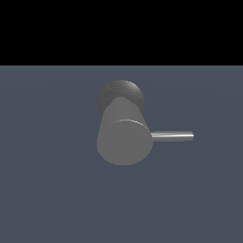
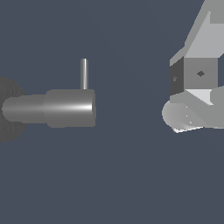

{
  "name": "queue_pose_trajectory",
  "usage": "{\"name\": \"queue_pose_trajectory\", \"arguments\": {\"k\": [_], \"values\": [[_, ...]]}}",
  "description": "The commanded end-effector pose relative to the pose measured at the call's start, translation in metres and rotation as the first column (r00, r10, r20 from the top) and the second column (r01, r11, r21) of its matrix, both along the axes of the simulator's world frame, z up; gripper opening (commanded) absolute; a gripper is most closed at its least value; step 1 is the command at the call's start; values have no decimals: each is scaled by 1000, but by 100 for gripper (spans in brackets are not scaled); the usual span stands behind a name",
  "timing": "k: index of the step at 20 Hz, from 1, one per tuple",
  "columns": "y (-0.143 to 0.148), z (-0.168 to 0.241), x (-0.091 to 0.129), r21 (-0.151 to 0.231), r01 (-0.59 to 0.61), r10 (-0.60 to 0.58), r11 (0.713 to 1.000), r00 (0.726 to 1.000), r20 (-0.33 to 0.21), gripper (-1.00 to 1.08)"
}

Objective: Turn on the faucet by rotating a designated handle.

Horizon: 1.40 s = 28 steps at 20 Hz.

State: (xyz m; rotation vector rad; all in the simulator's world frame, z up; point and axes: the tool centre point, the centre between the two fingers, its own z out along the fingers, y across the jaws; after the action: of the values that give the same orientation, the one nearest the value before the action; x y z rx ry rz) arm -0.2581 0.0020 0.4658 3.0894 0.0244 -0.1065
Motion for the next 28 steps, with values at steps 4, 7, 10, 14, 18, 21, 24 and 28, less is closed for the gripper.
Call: {"name": "queue_pose_trajectory", "arguments": {"k": [4,7,10,14,18,21,24,28], "values": [[0,1,0,0,2,-2,1000,1000,1,-100],[1,2,0,6,7,-7,1000,1000,6,-100],[2,5,1,25,10,-10,1000,1000,17,-100],[2,9,2,71,6,-9,997,999,43,-100],[2,16,5,146,-3,-10,989,996,85,-100],[1,25,8,222,-15,-15,975,991,130,-100],[-1,36,11,314,-33,-28,949,982,186,-100],[-8,56,16,452,-69,-64,889,960,273,-100]]}}
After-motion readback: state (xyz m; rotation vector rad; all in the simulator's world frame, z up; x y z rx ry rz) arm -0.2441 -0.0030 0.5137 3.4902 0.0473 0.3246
